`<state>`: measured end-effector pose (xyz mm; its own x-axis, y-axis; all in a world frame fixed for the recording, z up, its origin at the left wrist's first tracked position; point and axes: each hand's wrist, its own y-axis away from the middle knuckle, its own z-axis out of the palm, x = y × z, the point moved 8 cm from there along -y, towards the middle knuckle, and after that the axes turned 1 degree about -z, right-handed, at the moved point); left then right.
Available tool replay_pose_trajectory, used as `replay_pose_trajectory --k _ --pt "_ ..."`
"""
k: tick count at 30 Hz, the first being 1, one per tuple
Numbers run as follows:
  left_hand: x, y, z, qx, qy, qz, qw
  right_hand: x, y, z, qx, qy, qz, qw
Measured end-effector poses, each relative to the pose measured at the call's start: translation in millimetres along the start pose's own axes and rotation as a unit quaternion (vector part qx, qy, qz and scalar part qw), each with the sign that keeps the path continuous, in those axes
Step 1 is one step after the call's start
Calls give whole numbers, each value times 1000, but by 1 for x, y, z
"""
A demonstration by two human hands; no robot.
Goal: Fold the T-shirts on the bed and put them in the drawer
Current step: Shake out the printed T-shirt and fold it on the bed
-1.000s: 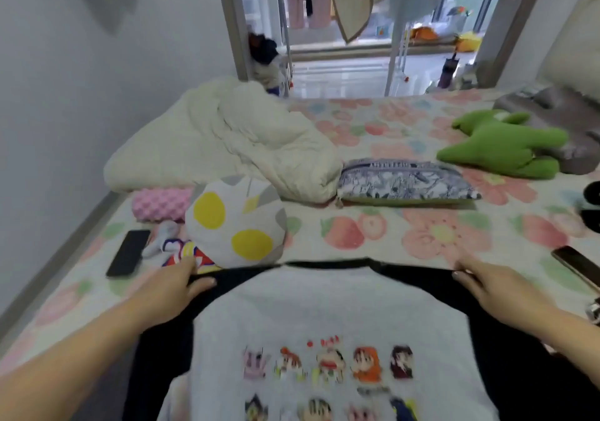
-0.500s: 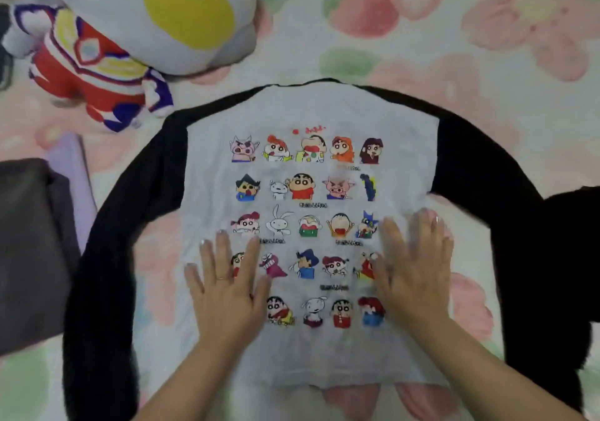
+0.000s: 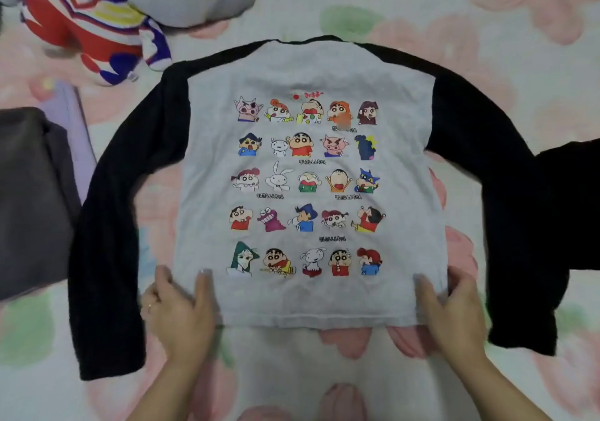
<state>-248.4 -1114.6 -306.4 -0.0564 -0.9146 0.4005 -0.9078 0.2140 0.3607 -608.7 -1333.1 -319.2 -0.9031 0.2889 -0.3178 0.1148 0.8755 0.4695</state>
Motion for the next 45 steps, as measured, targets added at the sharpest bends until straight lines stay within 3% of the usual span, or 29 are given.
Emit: replay_pose_trajectory --k 3,6,12,17,19,22,26,29,32,36,41,45 --pt "-7 -16 -6 -13 78 -64 995 4 -5 -1 -37 -27 -20 999" --pt "-11 -28 -16 -40 74 -13 996 8 -5 -15 -34 -30 -64 997" --pt "-58 12 -13 -100 1 -6 995 56 27 -21 -83 26 -45 995" --pt "-51 22 -20 -90 -88 -19 992 59 37 -22 -98 101 -25 990" --pt "-20 20 -33 -27 -173 79 981 43 34 -37 -12 134 -38 990" --pt "68 34 -20 28 -179 313 932 -39 41 -41 111 92 -196 970" --pt "173 42 40 -30 -158 448 880 -166 37 8 70 19 -382 921" --pt "218 9 86 -51 -168 444 878 -223 -2 45 25 76 -421 903" --pt "217 -47 105 -47 -216 391 893 -221 -67 60 3 173 -403 898" --pt "171 -126 70 31 -198 295 934 -182 -135 18 67 226 -342 909" --pt "169 -135 54 54 -207 294 932 -179 -145 6 70 244 -324 911" --pt "173 -102 19 48 -84 369 924 -183 -143 2 72 238 -305 919"
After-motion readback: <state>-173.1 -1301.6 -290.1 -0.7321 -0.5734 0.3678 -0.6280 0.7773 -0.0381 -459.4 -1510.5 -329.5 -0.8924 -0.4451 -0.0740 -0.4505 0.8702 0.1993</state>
